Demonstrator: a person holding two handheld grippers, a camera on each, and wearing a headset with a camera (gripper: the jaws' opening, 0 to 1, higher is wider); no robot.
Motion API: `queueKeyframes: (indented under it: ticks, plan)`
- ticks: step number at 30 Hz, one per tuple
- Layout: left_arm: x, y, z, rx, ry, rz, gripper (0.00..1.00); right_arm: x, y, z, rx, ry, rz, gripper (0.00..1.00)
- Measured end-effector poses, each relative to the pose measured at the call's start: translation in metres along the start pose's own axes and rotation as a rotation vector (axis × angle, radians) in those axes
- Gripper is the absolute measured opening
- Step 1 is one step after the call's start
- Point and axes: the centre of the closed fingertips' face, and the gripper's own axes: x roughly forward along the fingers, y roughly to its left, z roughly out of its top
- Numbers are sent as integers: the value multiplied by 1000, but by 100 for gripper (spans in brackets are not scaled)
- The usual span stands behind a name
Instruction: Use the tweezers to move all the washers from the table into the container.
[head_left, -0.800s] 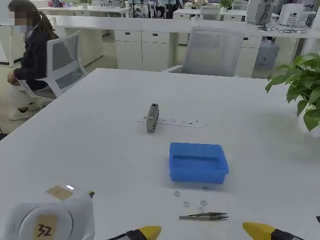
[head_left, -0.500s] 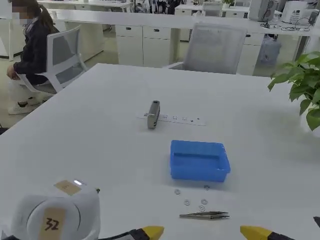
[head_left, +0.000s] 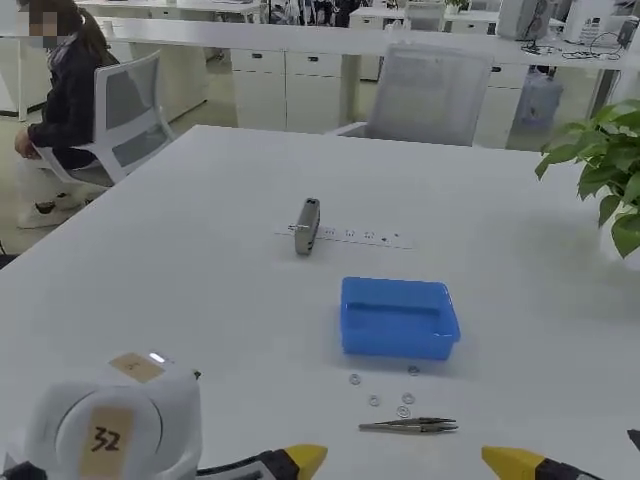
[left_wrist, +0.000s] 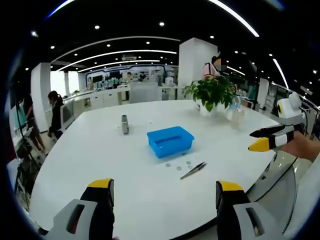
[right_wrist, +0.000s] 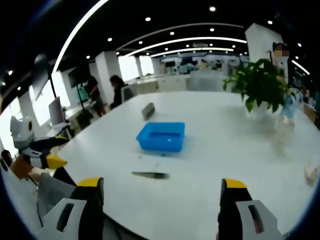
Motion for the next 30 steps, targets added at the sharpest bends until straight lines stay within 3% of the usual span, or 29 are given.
queueKeyframes:
  ticks: [30]
  plan:
    - [6, -3, -1, 17, 14, -18, 84, 3, -3, -3, 2, 16, -4, 95]
